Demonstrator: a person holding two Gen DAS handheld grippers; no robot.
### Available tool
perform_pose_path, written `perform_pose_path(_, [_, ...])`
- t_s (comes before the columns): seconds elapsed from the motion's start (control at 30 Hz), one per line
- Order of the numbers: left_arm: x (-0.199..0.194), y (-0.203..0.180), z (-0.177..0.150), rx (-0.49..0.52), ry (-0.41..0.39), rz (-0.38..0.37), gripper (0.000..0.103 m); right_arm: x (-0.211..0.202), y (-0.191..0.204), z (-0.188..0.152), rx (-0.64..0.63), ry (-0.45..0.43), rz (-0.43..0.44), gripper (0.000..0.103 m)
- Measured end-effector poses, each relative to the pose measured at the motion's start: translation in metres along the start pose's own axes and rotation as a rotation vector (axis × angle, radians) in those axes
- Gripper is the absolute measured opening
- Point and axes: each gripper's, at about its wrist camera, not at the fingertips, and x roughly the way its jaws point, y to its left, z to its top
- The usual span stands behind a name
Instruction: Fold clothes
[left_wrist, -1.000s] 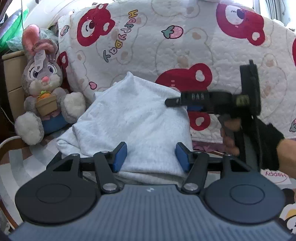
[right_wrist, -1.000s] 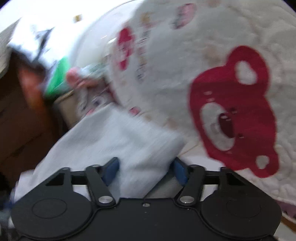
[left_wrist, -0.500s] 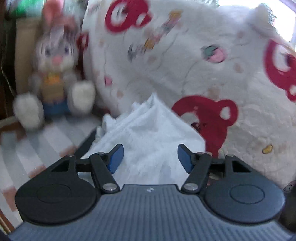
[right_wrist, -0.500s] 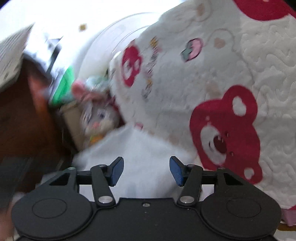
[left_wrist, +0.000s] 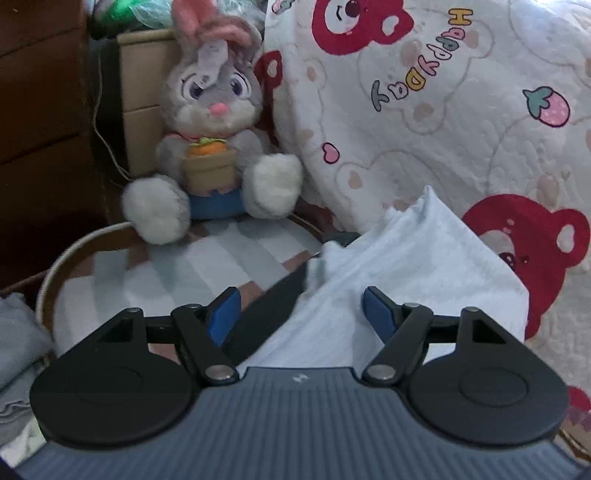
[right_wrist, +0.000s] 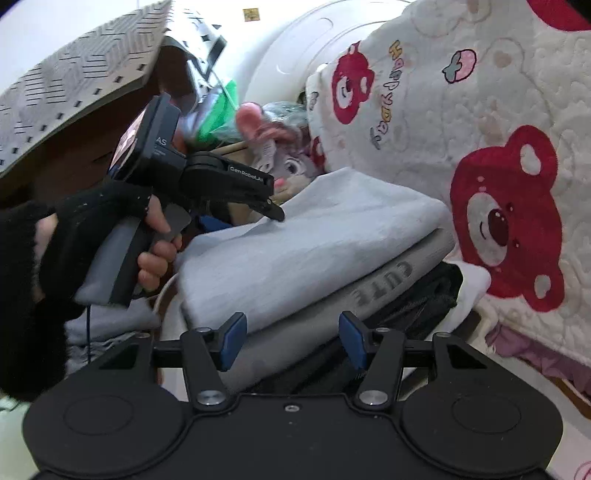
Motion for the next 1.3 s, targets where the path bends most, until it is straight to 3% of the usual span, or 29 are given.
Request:
perform_pose_path(0.13, [-0.024,0.005,-0.029,0.021,0.001,0.05,0.074,-0.027,0.0,-0.011,-0.004,0.034,-0.023,0.063])
perform_pose_path(0.3, [-0.077,0.003,-0.087,-0.066,-0.026,0.043,0.074,-0.048,-0.002,-0.01,0.035,0.043,-0.091,0.064])
perform_pose_path(0.5, [-0.145,-0.024,-0.136,0.055,0.005,-0.094,0.076,-0.078,0.006,-0.008,0.08,0.062,-0.107,0.066])
perform_pose_path(0.63, [-0.176,-0.046,-0.168,0.119,0.044,-0.145,0.079,-0.1,0.022,-0.015,-0.015,0.13,-0.128,0.066])
perform_pose_path(0.7, [-0.187,-0.06,-0.184,0.15,0.055,-0.125,0.082,-0.116,0.026,-0.02,-0.025,0.135,-0.122,0.068])
perform_pose_path(0.8, [-0.196,-0.089,-0.209,0.19,0.061,-0.031,0.093,-0.139,0.029,-0.026,-0.029,0.141,-0.13,0.073])
perform_pose_path(0.97, [-0.219,-0.111,-0.232,0.203,0.036,0.078,0.102,-0.166,0.031,-0.034,-0.066,0.151,-0.197,0.074])
perform_pose_path(1.03, [-0.23,-0.114,-0.239,0.183,0.018,0.116,0.102,-0.175,0.03,-0.04,-0.07,0.153,-0.219,0.075])
perform_pose_path(1.13, [-0.249,-0.122,-0.26,0.239,-0.041,0.169,0.102,-0.188,0.031,-0.052,-0.085,0.162,-0.232,0.075])
perform_pose_path(1.3, [-0.267,-0.129,-0.289,0.327,-0.073,0.176,0.103,-0.208,0.032,-0.069,-0.045,0.124,-0.255,0.075])
